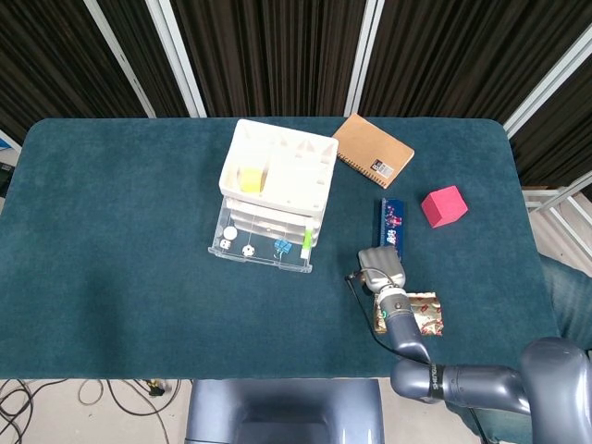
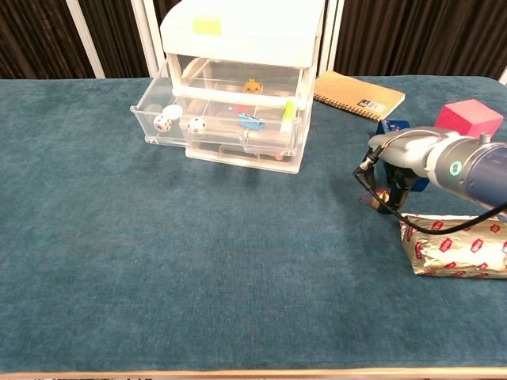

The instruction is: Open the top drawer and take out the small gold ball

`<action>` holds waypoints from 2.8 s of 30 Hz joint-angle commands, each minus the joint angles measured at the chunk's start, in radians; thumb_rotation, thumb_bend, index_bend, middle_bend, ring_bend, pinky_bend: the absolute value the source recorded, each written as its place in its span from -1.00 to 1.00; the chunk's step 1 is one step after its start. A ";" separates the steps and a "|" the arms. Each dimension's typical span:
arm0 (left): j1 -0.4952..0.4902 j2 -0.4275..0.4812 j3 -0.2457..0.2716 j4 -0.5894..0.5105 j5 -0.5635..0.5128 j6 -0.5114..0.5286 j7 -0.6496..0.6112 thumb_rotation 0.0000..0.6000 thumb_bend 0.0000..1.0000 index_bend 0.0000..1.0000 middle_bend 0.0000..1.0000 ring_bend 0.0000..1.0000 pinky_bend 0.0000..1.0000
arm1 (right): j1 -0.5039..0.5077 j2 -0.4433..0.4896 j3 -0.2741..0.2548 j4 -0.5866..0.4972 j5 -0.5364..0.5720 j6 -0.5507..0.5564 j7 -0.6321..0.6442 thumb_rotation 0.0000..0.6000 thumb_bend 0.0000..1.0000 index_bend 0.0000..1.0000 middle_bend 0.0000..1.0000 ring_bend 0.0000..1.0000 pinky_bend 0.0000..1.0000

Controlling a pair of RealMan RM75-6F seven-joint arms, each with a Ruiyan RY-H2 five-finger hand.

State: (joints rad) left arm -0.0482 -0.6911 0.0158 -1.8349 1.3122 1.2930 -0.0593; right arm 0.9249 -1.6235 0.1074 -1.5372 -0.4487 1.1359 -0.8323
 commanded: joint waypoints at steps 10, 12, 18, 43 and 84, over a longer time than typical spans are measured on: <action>0.000 0.001 -0.001 0.000 0.001 0.002 -0.003 1.00 -0.52 -0.74 -1.00 -1.00 -0.78 | -0.006 -0.033 0.011 0.044 -0.002 -0.021 -0.008 1.00 -0.23 0.12 1.00 1.00 1.00; 0.000 0.001 0.000 0.000 0.001 0.001 -0.003 1.00 -0.52 -0.74 -1.00 -1.00 -0.78 | -0.007 -0.034 0.012 0.045 -0.004 -0.021 -0.012 1.00 -0.23 0.12 1.00 1.00 1.00; 0.000 0.001 0.000 0.000 -0.001 0.000 0.001 1.00 -0.52 -0.74 -1.00 -1.00 -0.78 | -0.011 -0.026 0.019 0.037 0.009 -0.034 -0.028 1.00 -0.31 -0.01 1.00 1.00 1.00; 0.000 -0.001 0.001 -0.002 0.000 0.001 0.010 1.00 -0.52 -0.74 -1.00 -1.00 -0.78 | -0.006 0.221 0.079 -0.256 0.079 0.069 -0.112 1.00 -0.39 -0.30 0.96 1.00 1.00; 0.032 -0.026 -0.018 0.036 0.096 0.138 -0.033 1.00 -0.52 -0.74 -1.00 -1.00 -1.00 | -0.625 0.360 -0.208 -0.261 -0.848 0.562 0.445 1.00 -0.53 -0.62 -0.71 -0.33 -0.40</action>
State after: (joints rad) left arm -0.0164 -0.7162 -0.0027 -1.8010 1.4065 1.4298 -0.0907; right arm 0.3224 -1.2466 -0.0885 -1.8203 -1.2722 1.6775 -0.3998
